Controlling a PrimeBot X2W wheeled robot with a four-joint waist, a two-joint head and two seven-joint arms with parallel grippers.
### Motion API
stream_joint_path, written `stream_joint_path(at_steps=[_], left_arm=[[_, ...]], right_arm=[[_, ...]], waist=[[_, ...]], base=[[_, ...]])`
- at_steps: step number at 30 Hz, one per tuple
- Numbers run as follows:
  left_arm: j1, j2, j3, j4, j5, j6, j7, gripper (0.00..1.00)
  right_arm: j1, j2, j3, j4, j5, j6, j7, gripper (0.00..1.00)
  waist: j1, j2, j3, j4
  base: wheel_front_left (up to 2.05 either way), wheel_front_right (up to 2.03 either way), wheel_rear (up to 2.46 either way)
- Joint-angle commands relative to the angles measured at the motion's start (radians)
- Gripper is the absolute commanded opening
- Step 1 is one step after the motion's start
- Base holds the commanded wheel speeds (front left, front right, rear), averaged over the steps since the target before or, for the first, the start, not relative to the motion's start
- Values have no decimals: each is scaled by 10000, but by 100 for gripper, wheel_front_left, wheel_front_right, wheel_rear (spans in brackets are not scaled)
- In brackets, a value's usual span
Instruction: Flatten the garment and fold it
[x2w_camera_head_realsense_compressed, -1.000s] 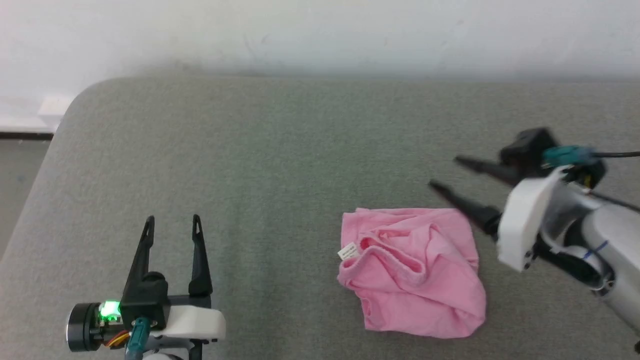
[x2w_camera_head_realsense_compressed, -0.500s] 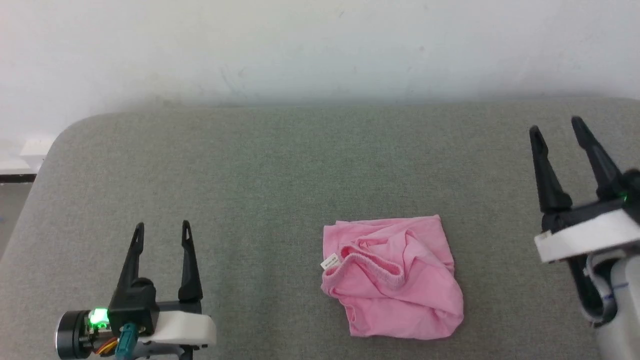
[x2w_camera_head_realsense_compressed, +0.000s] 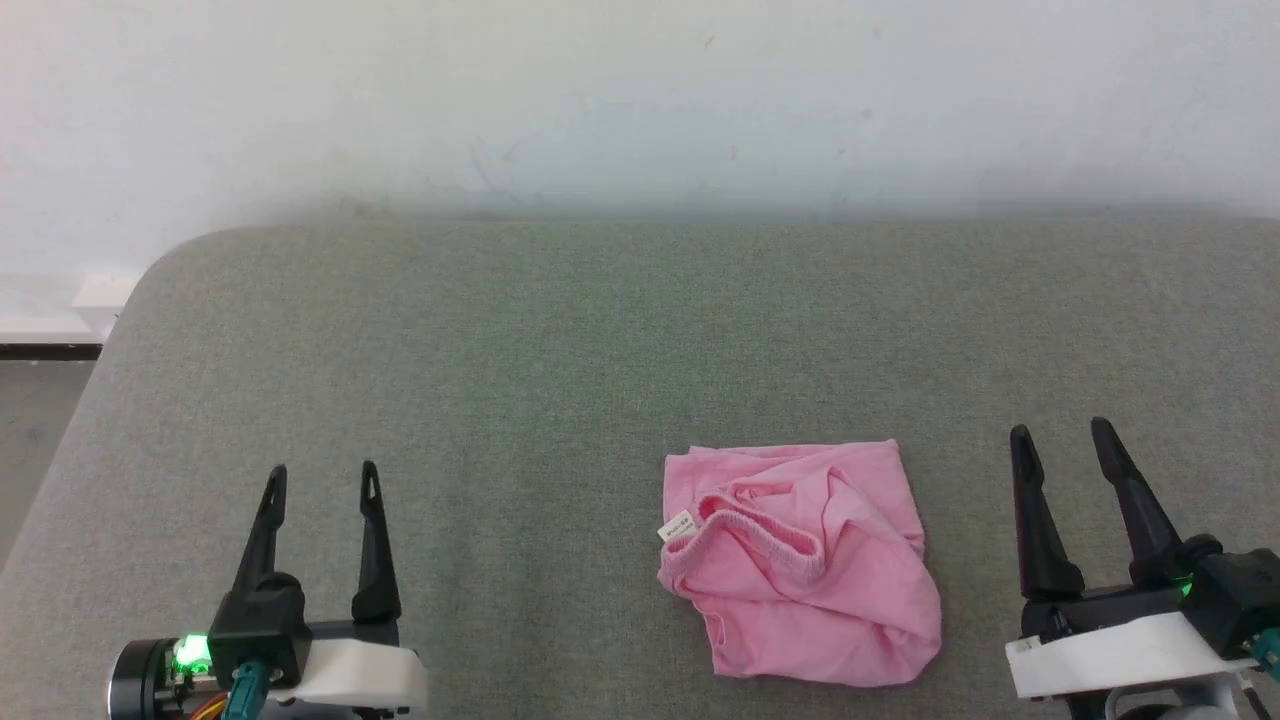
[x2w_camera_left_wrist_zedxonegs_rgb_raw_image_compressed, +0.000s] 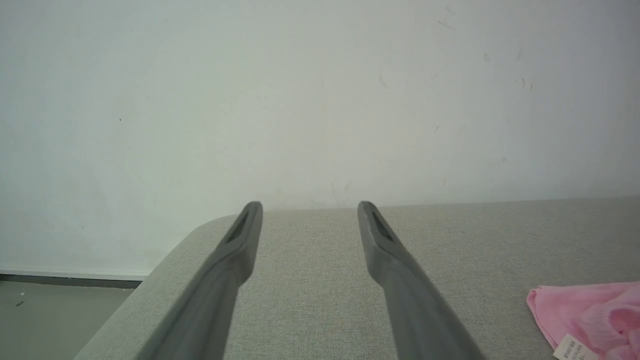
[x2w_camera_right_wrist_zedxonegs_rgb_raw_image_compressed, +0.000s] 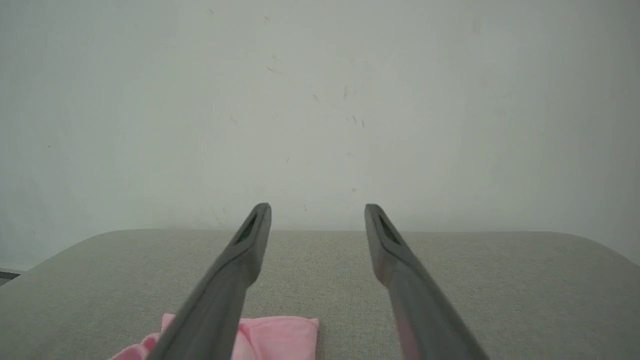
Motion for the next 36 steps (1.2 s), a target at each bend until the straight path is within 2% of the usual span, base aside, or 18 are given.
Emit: stream_joint_path(at_steps=[1, 7, 11, 14, 20, 23, 26, 30, 36], left_arm=[[145, -49, 33, 3, 94, -52, -47, 100], [43, -97, 47, 23, 147, -67, -47, 100], [-14, -108, 76, 17, 161, -79, -47, 100], [-45, -120, 89, 21, 164, -95, -47, 100], [-107, -186, 91, 25, 158, -98, -47, 100], [-157, -241, 65, 14, 153, -97, -47, 100], [-226, -295, 53, -31, 140, -94, -47, 100], [-396, -384, -7, -110, 135, -84, -47, 100], [-832, -489, -138, -162, 143, -109, -47, 100]], right_arm=[[99, 57, 10, -73, -89, -7, -42, 100], [-804, 2, -134, -304, -98, -7, -42, 100], [-2168, -973, 281, 181, 64, -7, 139, 100], [-3242, -1954, 1235, 800, 711, -7, 1679, 100], [-4695, -3779, 3481, 1812, 3167, -7, 6058, 100], [-4953, -4490, 4394, 2047, 4498, -7, 7924, 100], [-5079, -5025, 5119, 2154, 5627, -7, 9203, 100], [-5262, -5134, 5597, 2794, 6185, -7, 9726, 100], [-5314, -4561, 6101, 4069, 6610, -7, 9771, 100]], waist=[[1, -1, -5, 5], [1, -1, 91, 20], [1, -1, 140, 21], [1, -1, 185, 41], [1, -1, 268, 151], [1, -1, 357, 266], [1, -1, 549, 376], [1, -1, 975, 532], [1, -1, 1644, 845]], base=[[0, 0, 0], [0, 0, 0], [0, 0, 0], [0, 0, 0], [0, 0, 0], [0, 0, 0], [0, 0, 0], [0, 0, 0], [0, 0, 0]])
